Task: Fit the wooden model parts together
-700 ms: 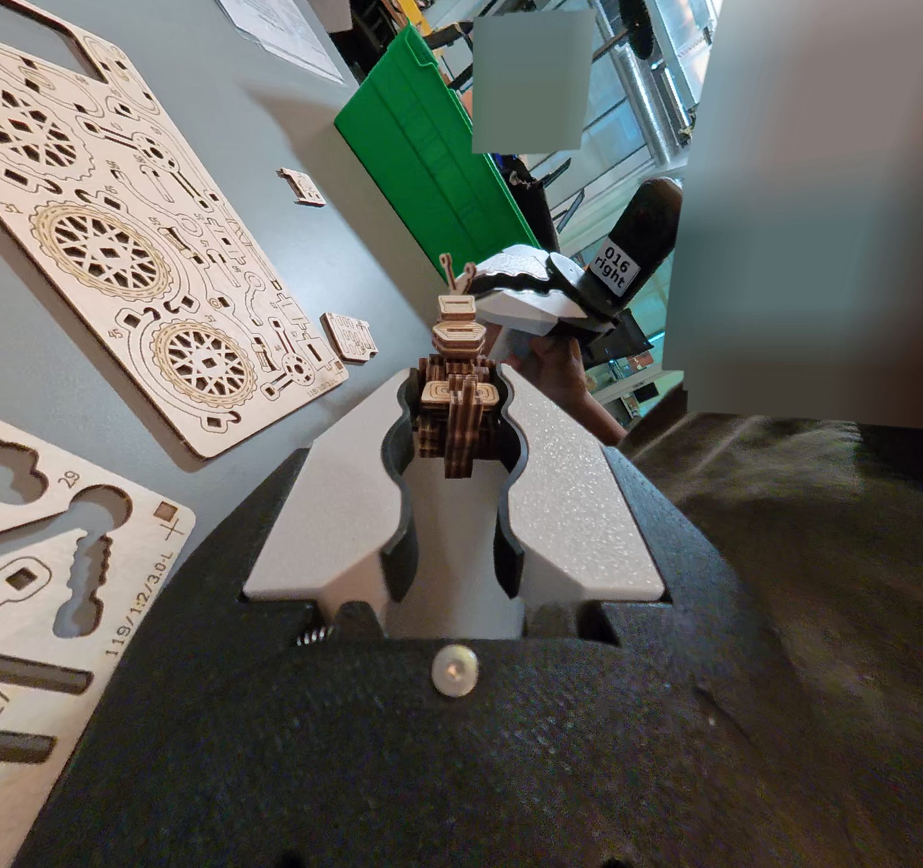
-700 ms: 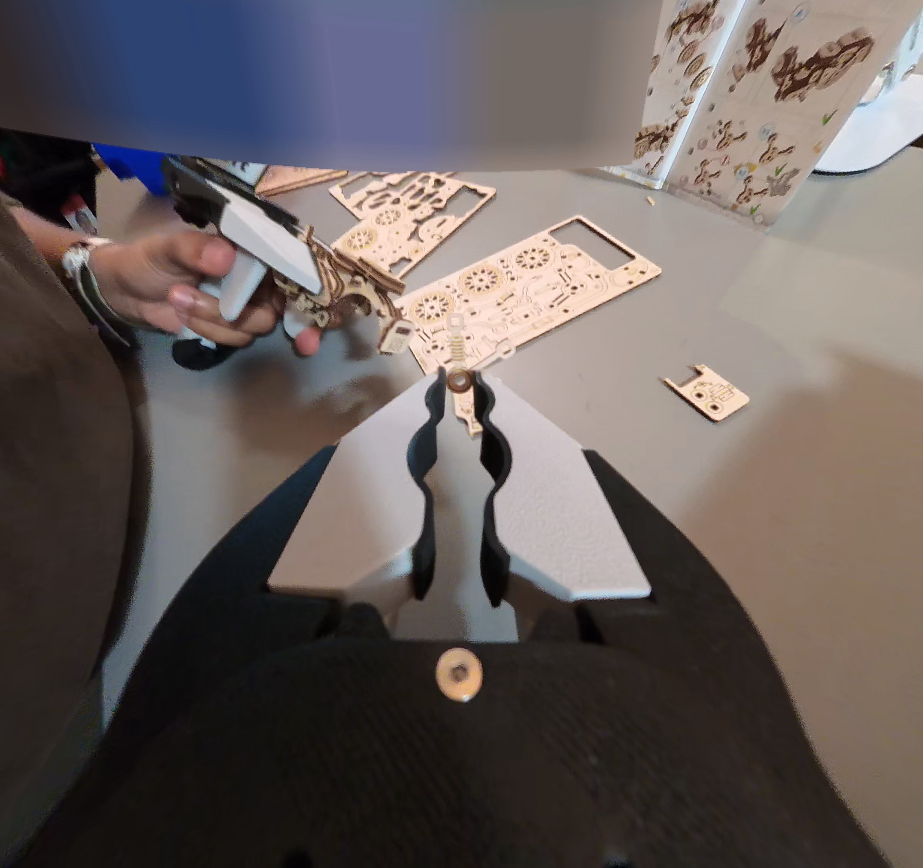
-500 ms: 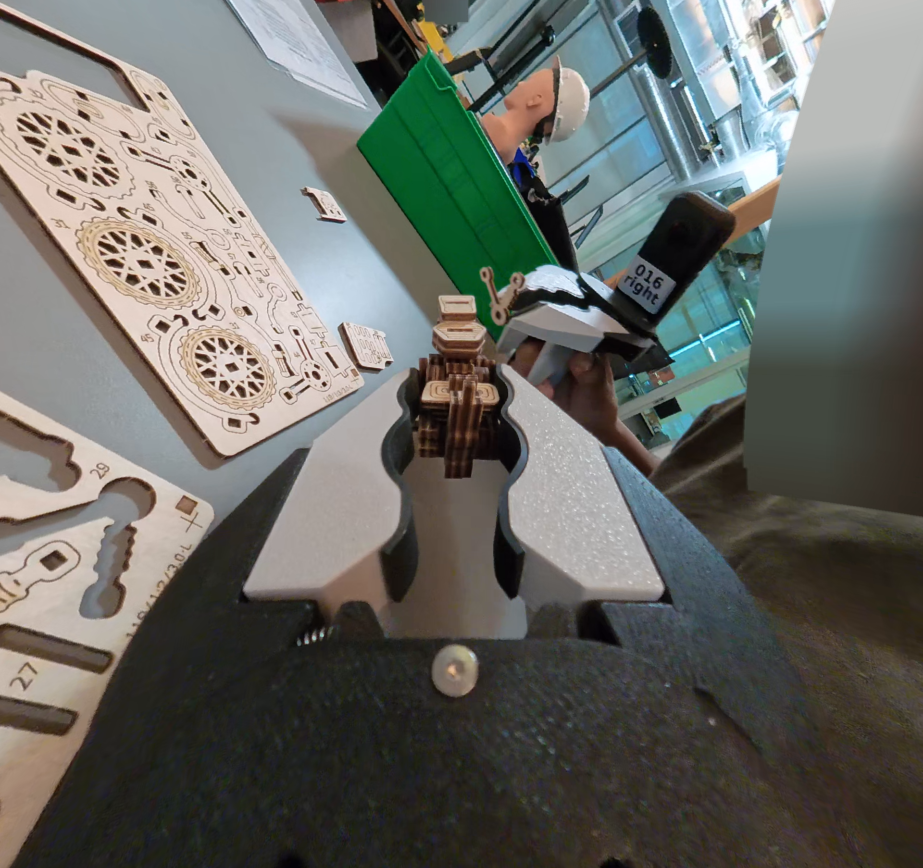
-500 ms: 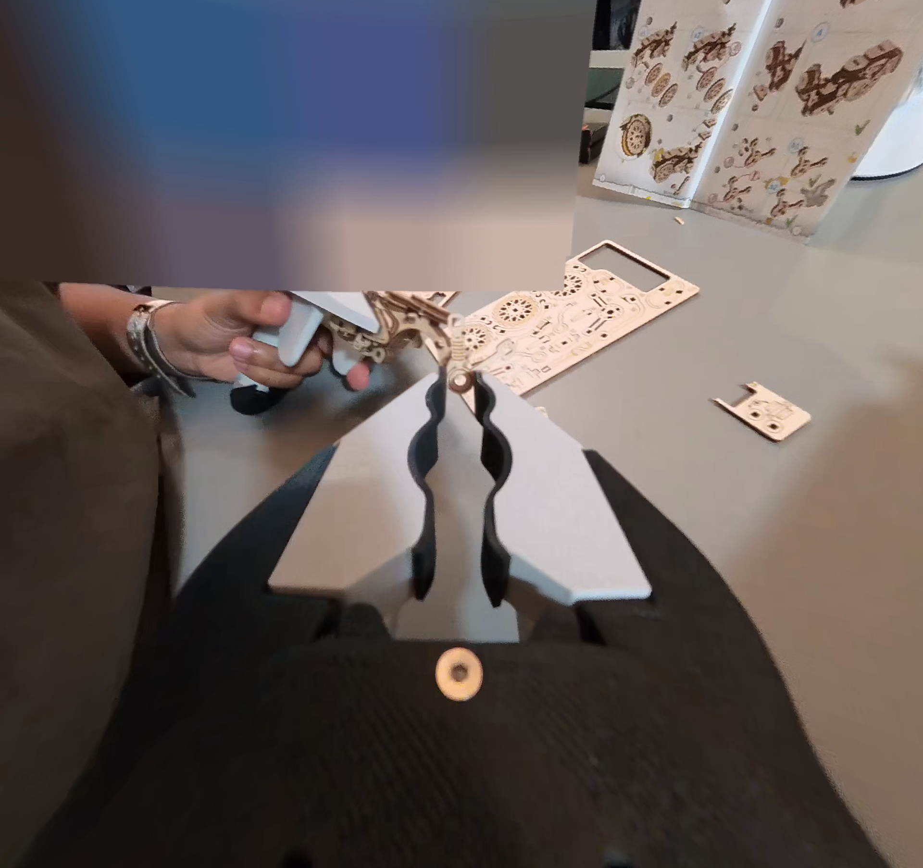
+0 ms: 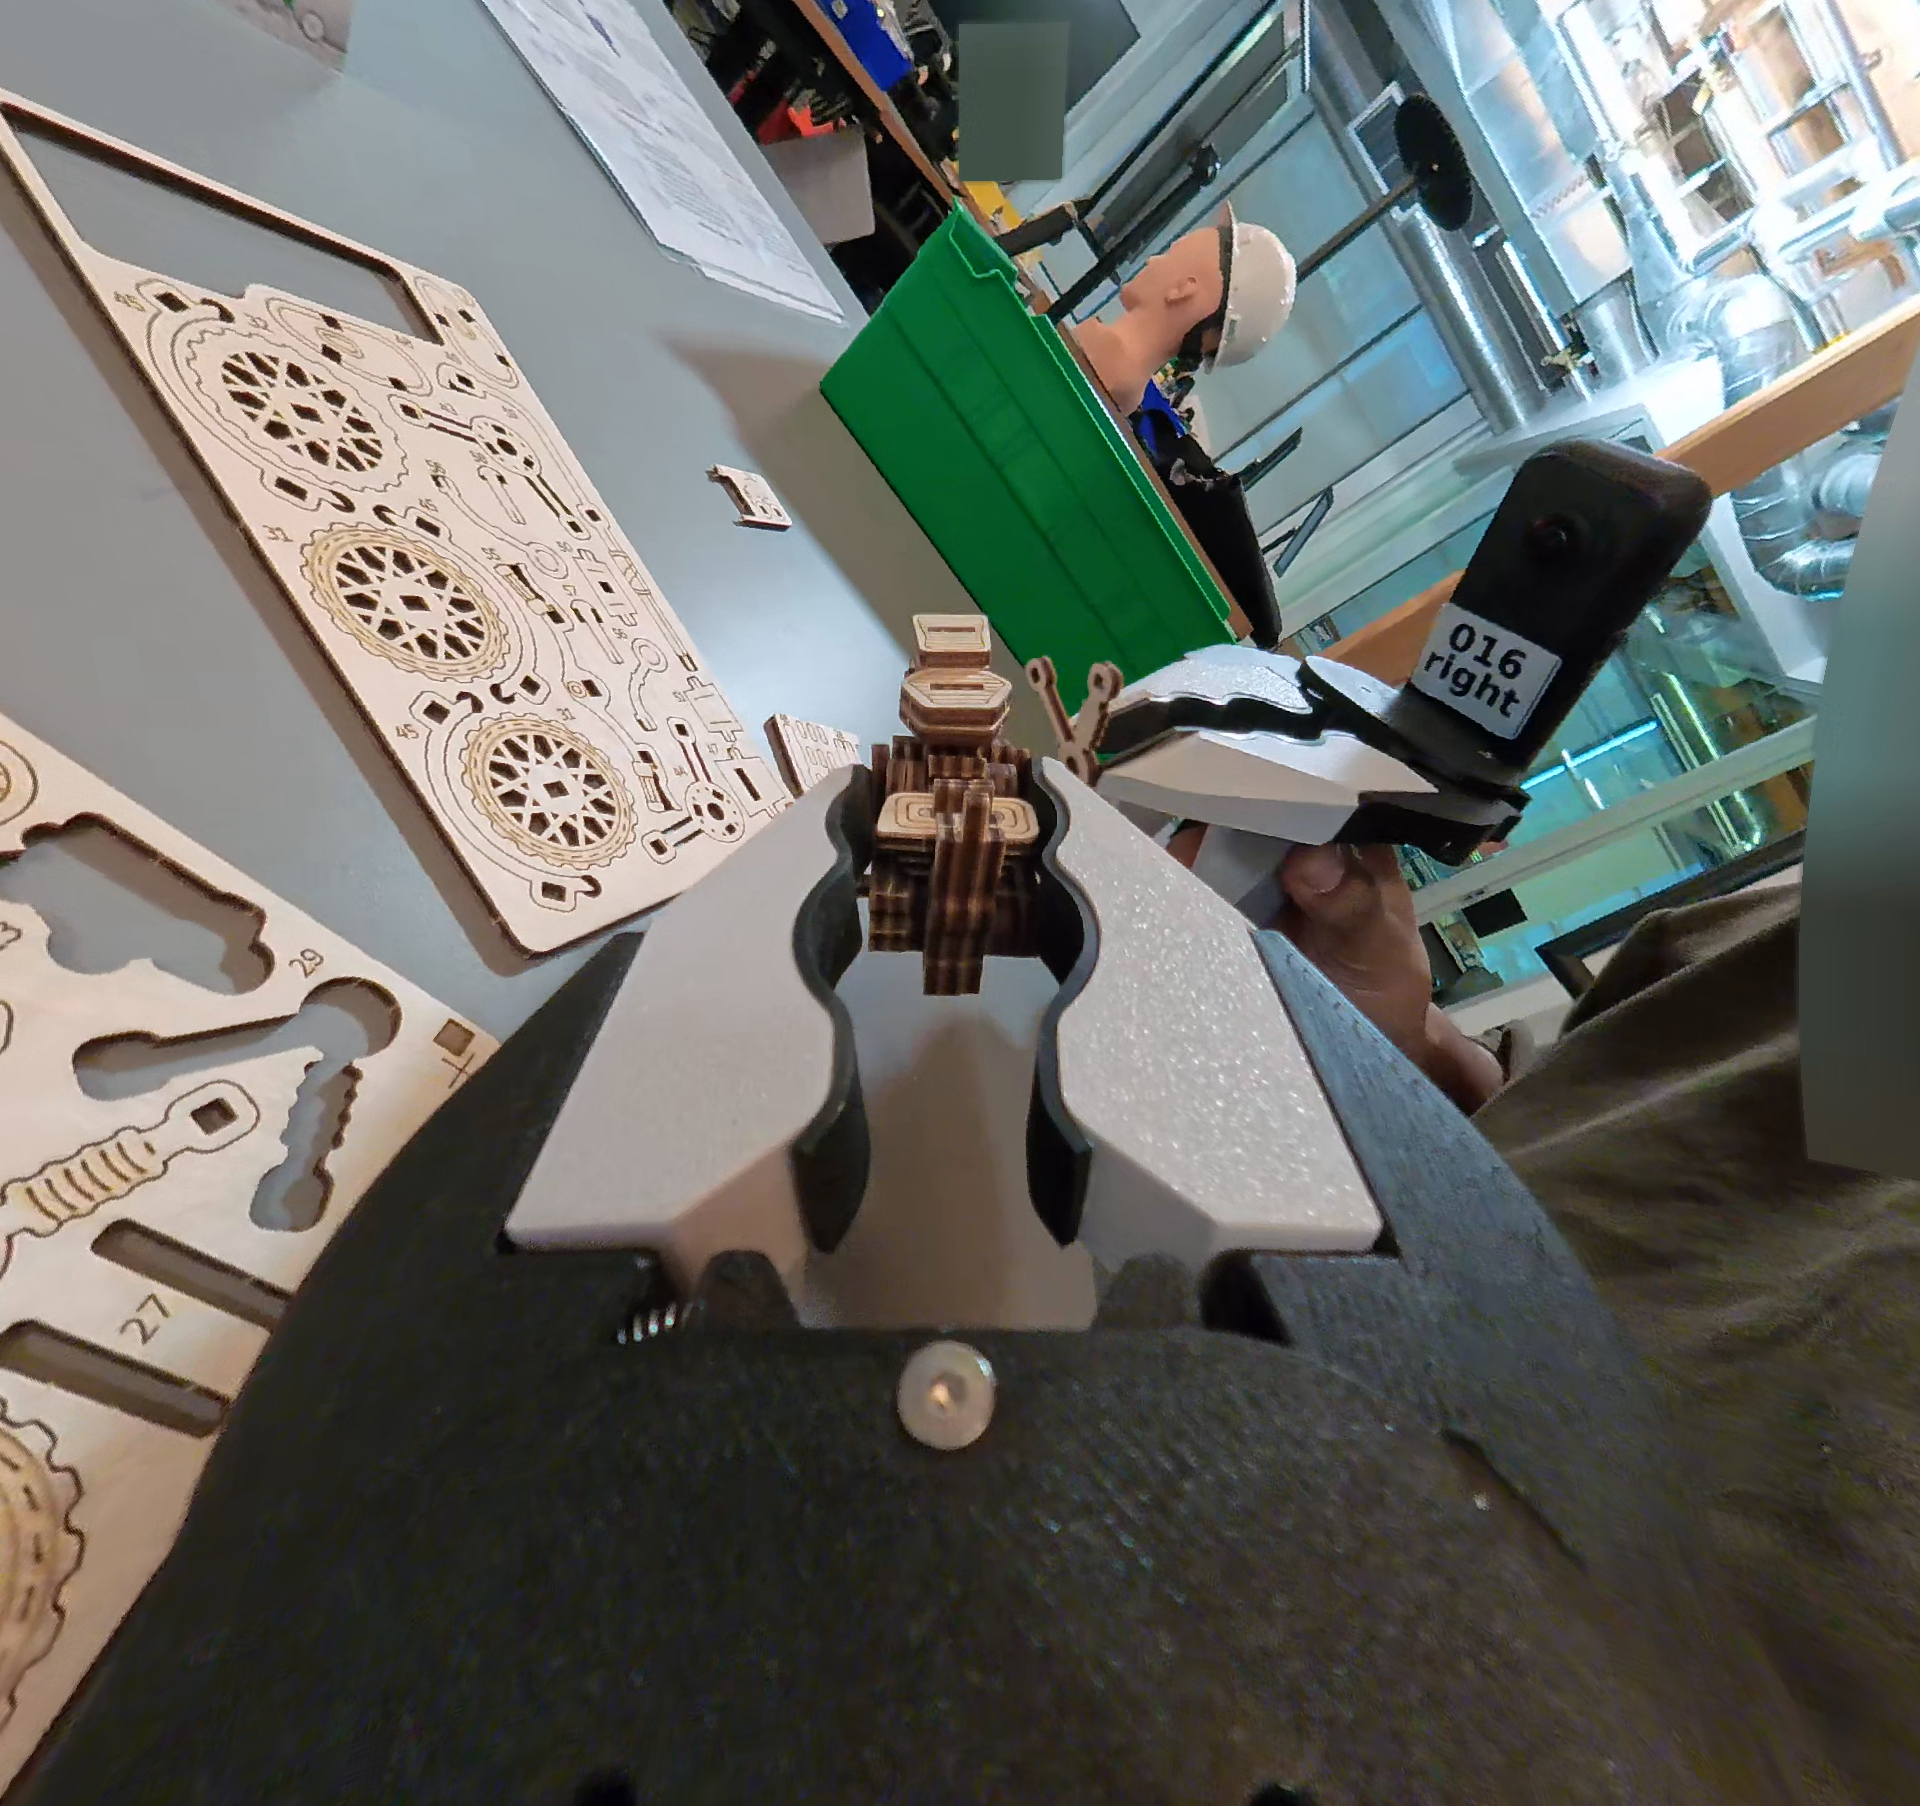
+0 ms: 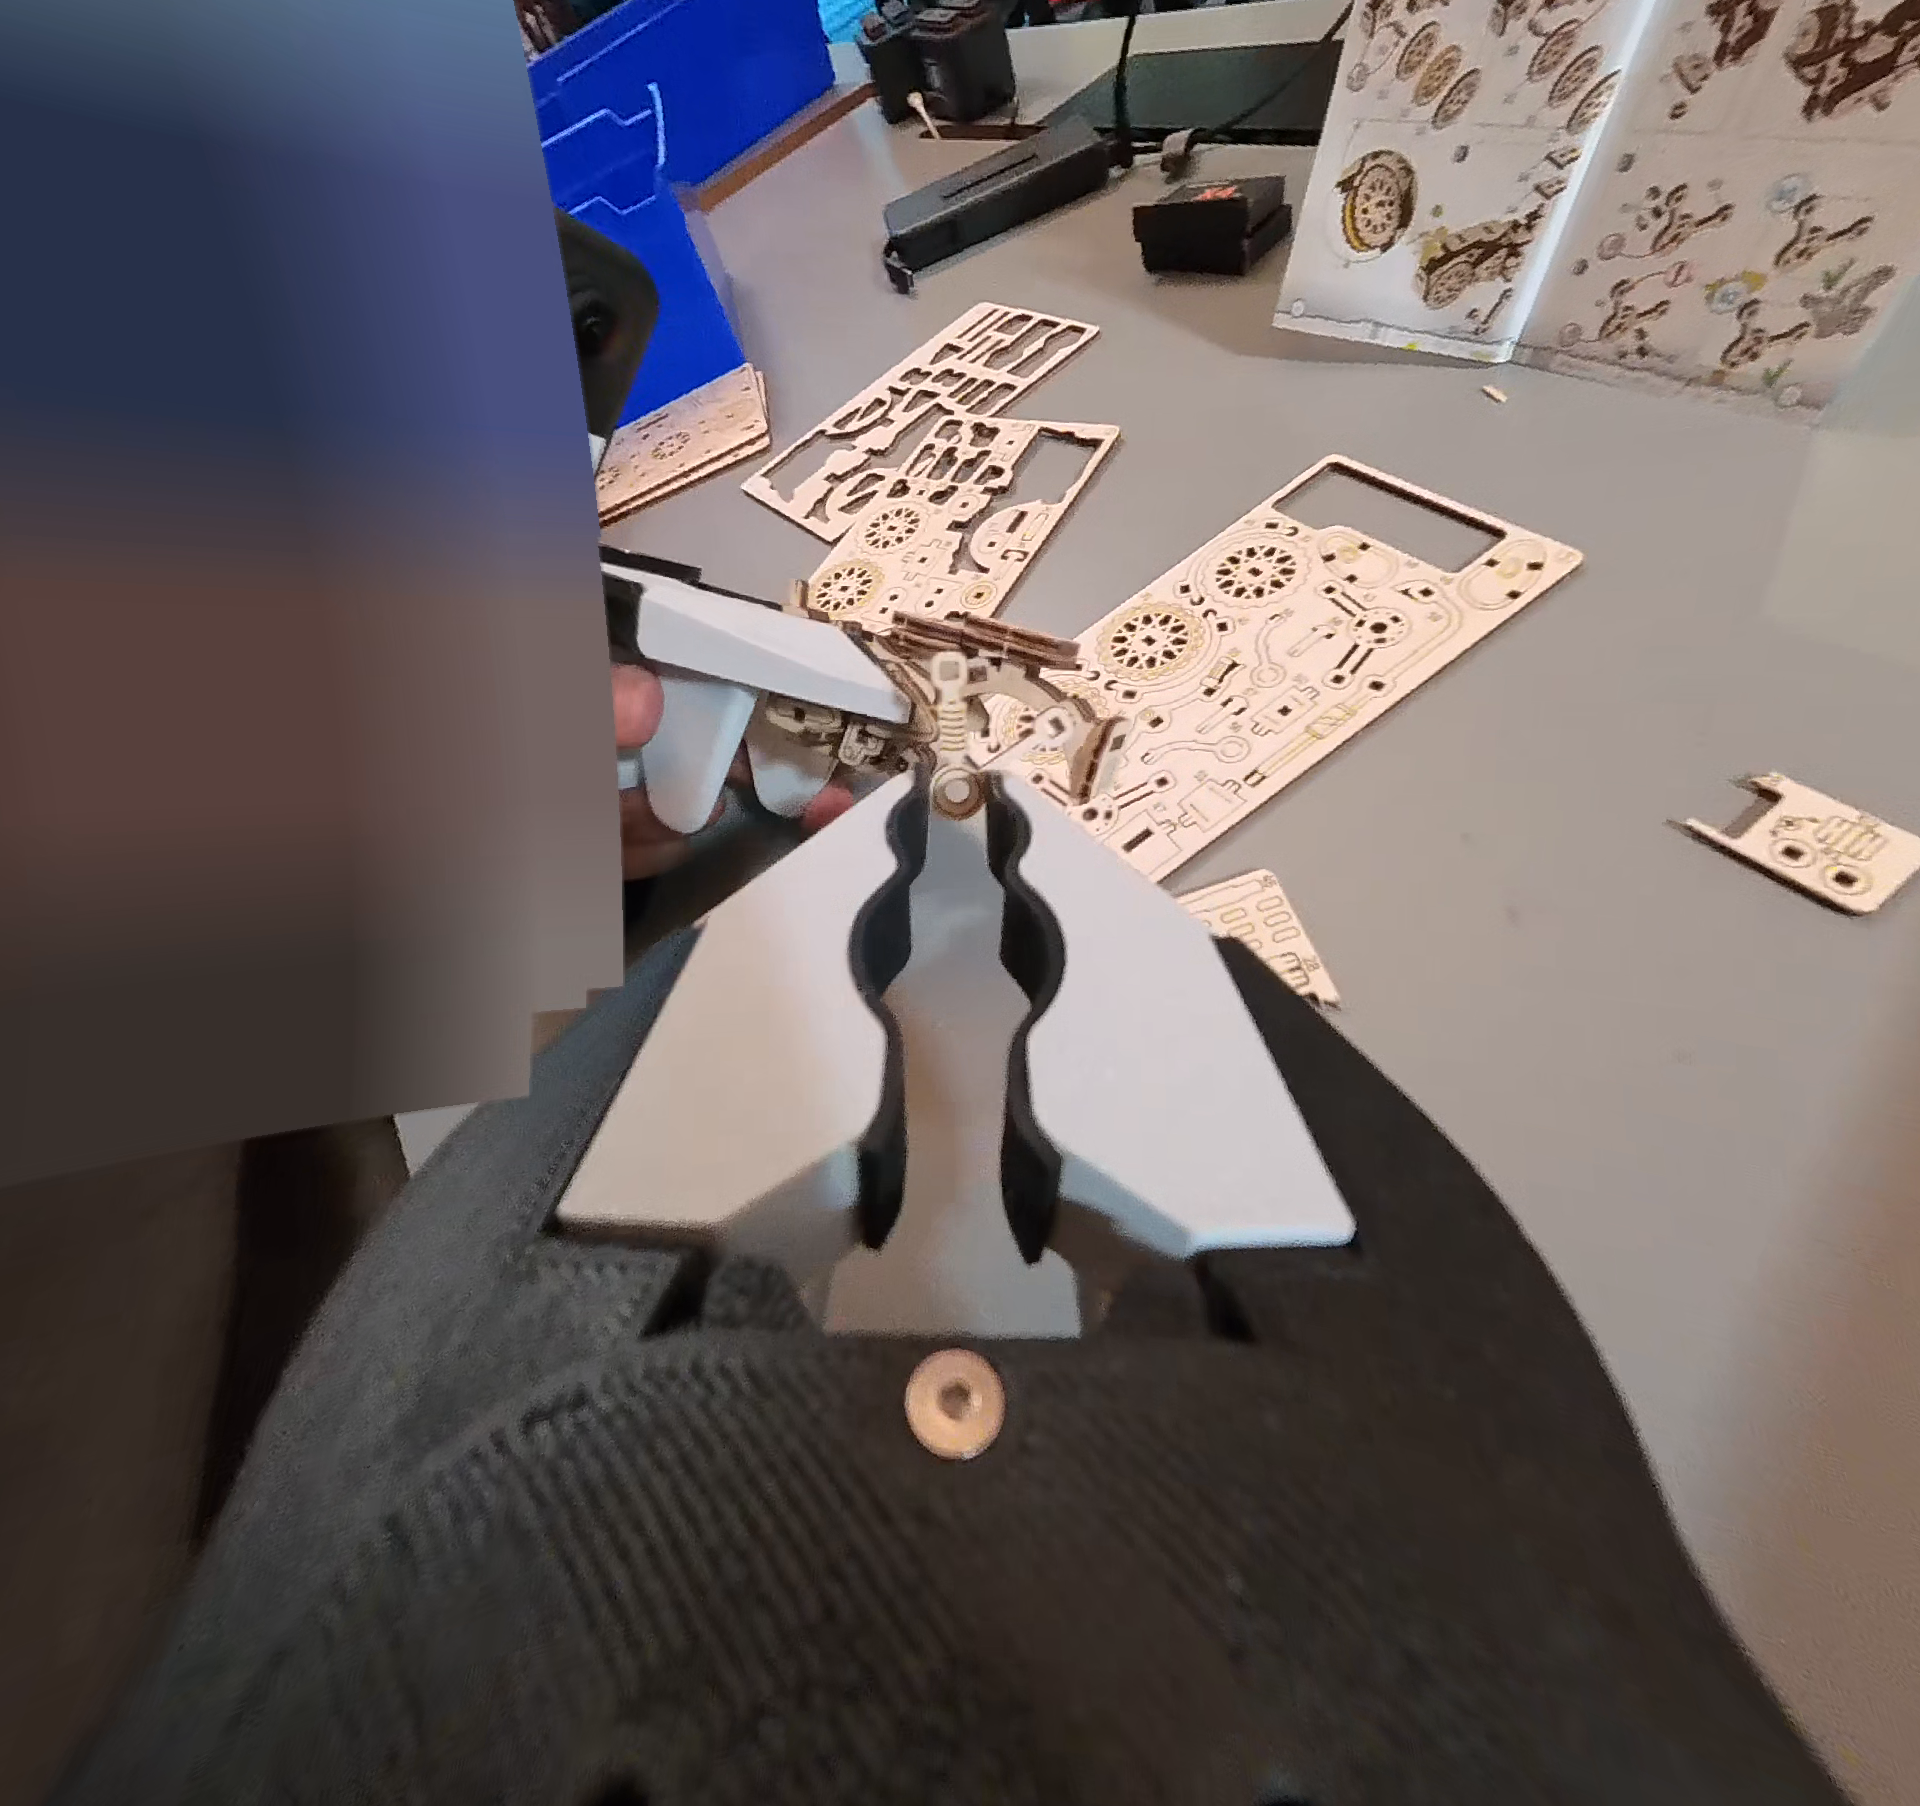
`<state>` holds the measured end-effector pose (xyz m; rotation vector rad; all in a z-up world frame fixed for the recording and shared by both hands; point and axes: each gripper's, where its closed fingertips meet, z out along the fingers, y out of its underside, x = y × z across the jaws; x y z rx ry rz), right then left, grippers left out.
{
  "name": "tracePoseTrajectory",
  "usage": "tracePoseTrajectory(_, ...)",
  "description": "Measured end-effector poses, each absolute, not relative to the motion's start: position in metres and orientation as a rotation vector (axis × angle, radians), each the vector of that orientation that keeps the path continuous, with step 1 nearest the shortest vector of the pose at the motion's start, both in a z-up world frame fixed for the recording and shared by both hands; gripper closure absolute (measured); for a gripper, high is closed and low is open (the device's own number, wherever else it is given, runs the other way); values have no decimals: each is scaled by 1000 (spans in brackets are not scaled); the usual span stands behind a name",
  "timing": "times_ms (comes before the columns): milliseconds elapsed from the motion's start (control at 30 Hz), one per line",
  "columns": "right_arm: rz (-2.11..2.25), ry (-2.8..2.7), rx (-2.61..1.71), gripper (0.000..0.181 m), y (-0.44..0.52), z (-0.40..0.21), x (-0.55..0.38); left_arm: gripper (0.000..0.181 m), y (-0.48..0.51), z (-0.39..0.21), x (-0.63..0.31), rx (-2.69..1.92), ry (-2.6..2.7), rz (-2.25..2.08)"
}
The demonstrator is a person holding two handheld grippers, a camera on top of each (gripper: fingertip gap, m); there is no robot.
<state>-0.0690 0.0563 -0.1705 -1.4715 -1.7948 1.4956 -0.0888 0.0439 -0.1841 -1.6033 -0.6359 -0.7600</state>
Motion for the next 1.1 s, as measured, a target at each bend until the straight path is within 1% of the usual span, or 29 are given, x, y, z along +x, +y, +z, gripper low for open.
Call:
tracePoseTrajectory(33,1483,-1794,-1478,173,55,-171,-70,155,44,-184,-89,-1602,-639,-756)
tracePoseTrajectory(467,1456,-1741,-1539,173,48,-177,-82,155,43,-183,-92,-1593,-647,-733)
tracePoseTrajectory(700,1372,-1745,-1508,173,48,-180,-83,155,43,-183,-93,-1586,-654,-731)
tracePoseTrajectory(1100,1372,-1741,-1495,173,48,-180,-83,155,43,-183,-93,-1585,-651,-734)
